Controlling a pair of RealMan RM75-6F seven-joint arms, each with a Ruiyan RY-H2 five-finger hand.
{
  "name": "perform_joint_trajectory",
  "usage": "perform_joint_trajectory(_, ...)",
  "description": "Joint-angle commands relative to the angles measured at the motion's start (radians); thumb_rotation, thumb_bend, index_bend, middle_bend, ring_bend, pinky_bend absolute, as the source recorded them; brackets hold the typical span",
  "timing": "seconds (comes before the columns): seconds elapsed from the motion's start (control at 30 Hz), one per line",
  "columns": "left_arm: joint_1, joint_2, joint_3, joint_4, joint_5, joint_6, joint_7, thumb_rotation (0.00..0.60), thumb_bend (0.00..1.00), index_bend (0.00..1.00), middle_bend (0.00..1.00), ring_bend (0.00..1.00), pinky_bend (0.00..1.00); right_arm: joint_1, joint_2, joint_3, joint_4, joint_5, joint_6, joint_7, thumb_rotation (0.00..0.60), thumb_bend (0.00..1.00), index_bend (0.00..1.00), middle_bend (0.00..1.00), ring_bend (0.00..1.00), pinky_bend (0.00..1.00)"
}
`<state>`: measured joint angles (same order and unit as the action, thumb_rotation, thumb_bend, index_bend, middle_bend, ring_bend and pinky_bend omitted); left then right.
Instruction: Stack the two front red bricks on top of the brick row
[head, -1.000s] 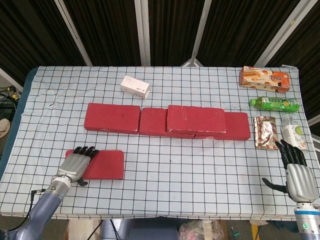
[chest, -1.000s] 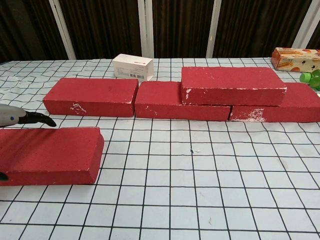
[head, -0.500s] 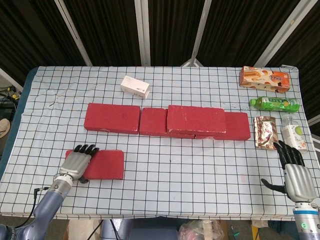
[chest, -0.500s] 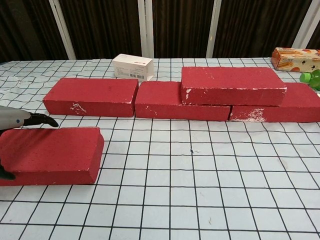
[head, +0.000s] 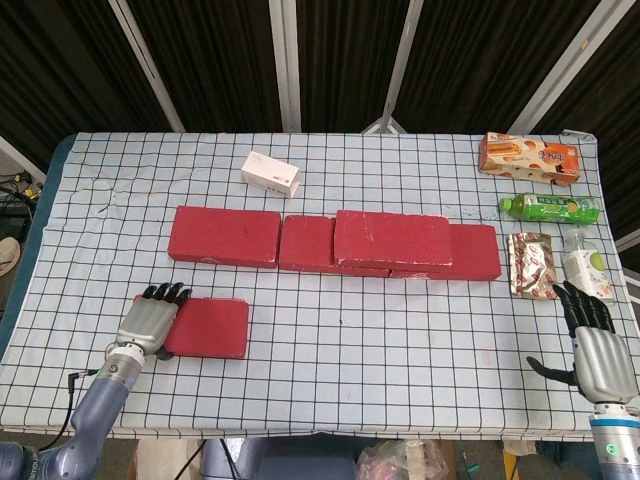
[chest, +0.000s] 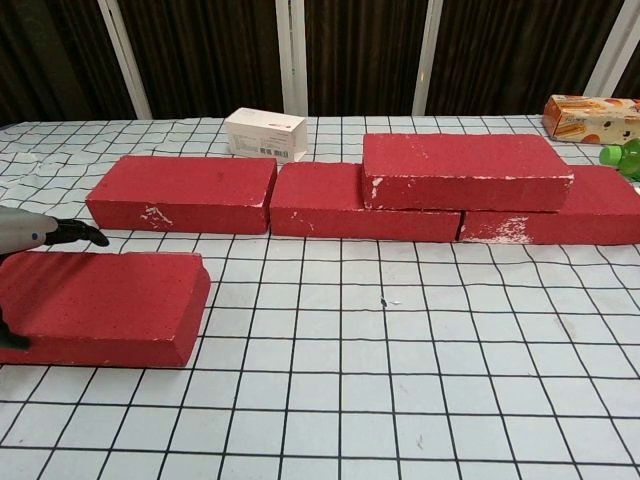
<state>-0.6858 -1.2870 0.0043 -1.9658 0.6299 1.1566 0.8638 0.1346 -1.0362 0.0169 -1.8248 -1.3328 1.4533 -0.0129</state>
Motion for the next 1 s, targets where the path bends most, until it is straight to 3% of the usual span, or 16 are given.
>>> perform_joint_trajectory(0.03,-0.01,-0.008,0.005,0.004,-0.012,0.008,0.017,0.6,0.0,0.06,0.06,0.05,0.11,-0.002,0.0,0.003,-0.001,-0.001,-0.004,-0.002,0.6,0.15,0.0,0.0,0.0,0.0)
perform_joint_trajectory(0.43,-0.029,-0.02,0.008,0.017,-0.02,0.027,0.023,0.6,0.0,0.16,0.2,0.14,0.21,-0.01,0.002,0.013,-0.006,-0.009,-0.023,-0.005,0.6,0.15,0.0,0.0,0.0,0.0)
perform_joint_trajectory(0.7,-0.05,0.029,-0.033,0.0,-0.014,0.002,-0.023,0.6,0.0,0.22,0.26,0.2,0.29,-0.014,0.002,0.018,-0.008,-0.016,-0.028,-0.007,0.6,0.15,0.0,0.0,0.0,0.0)
perform_joint_trajectory(0.83,-0.11,0.086,-0.092,-0.043,-0.11,-0.038,-0.01,0.6,0.0,0.23,0.24,0.2,0.29,-0.015,-0.003,0.027,-0.007,-0.002,-0.034,-0.013,0.6,0.15,0.0,0.0,0.0,0.0)
perform_joint_trajectory(1.0,-0.243,0.152,-0.16,-0.075,-0.339,-0.059,0.094,0.6,0.0,0.22,0.23,0.19,0.28,-0.011,-0.007,0.038,-0.004,0.028,-0.053,-0.027,0.6,0.15,0.0,0.0,0.0,0.0)
